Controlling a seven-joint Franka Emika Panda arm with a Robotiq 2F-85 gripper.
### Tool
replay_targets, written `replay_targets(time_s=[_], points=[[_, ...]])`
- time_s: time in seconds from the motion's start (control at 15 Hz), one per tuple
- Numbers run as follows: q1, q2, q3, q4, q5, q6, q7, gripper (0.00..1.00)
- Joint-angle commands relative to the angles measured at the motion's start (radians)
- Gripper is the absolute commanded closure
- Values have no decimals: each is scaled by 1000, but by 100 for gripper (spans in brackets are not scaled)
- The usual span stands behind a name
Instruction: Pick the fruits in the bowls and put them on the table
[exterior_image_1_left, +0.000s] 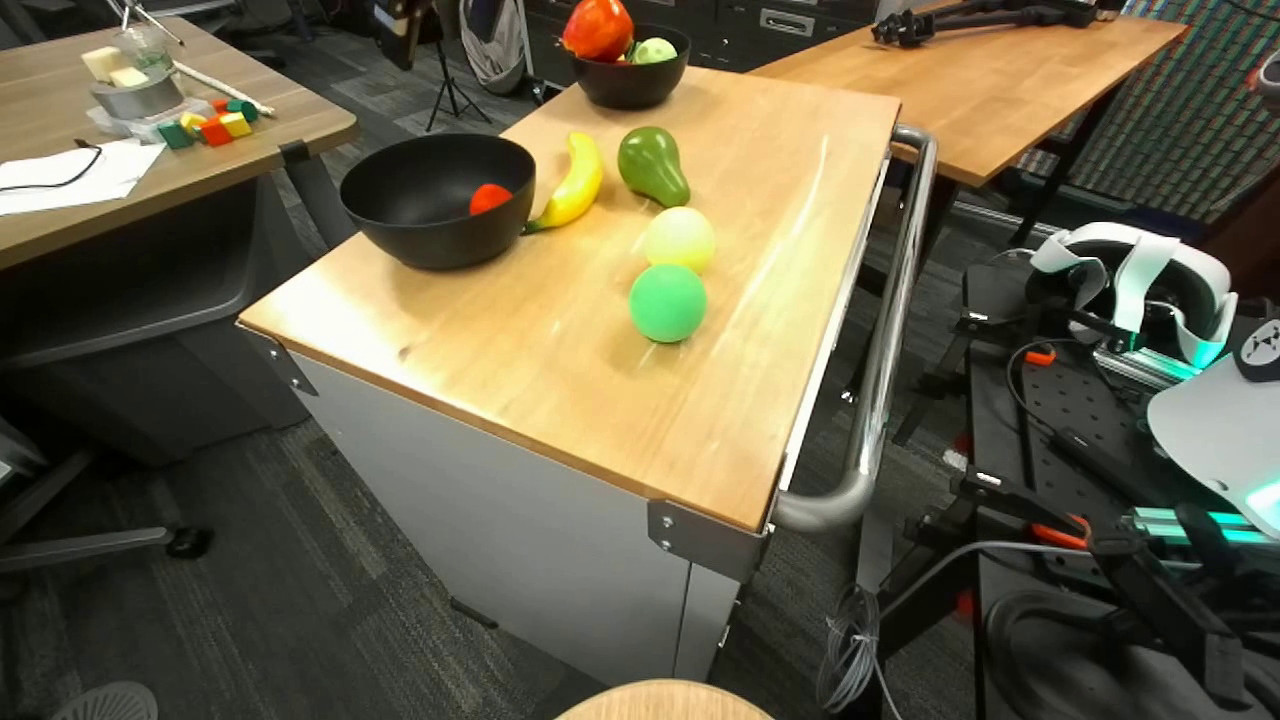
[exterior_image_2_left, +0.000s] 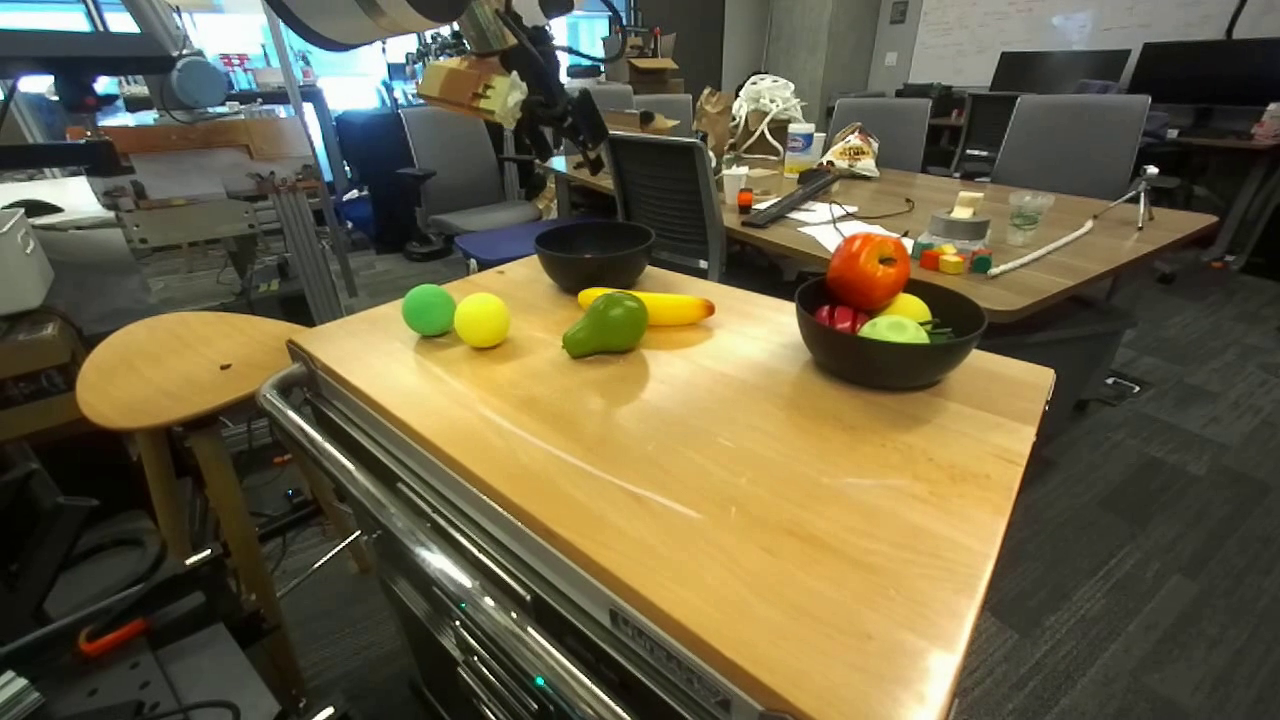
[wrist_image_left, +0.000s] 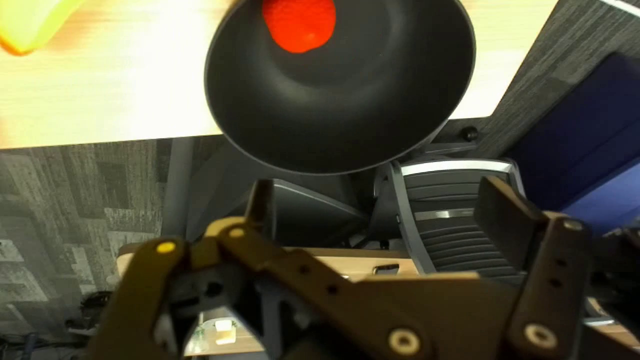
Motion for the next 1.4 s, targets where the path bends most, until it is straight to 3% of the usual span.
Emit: replay_targets(time_s=[0.0, 0.07, 0.2, 0.27, 0.47, 0.67, 1.0, 1.2, 1.27, 1.33], points=[[13, 111, -6, 97, 29, 9, -14, 20], [16, 135, -13, 113, 24, 7, -14, 34], [23, 177, -26, 143, 15, 7, -11, 45], [27, 196, -33, 158, 11, 3, -11, 45], [40, 244, -58, 191, -2, -5, -9, 19], [59, 283, -78, 215, -13, -16, -12, 0], [86, 328, -83, 230, -11, -59, -31, 0], [106, 343, -91, 248, -27, -176, -28, 0], [112, 347, -96, 258, -38, -221, -25, 16], [118, 348, -101, 267, -52, -263, -18, 25]])
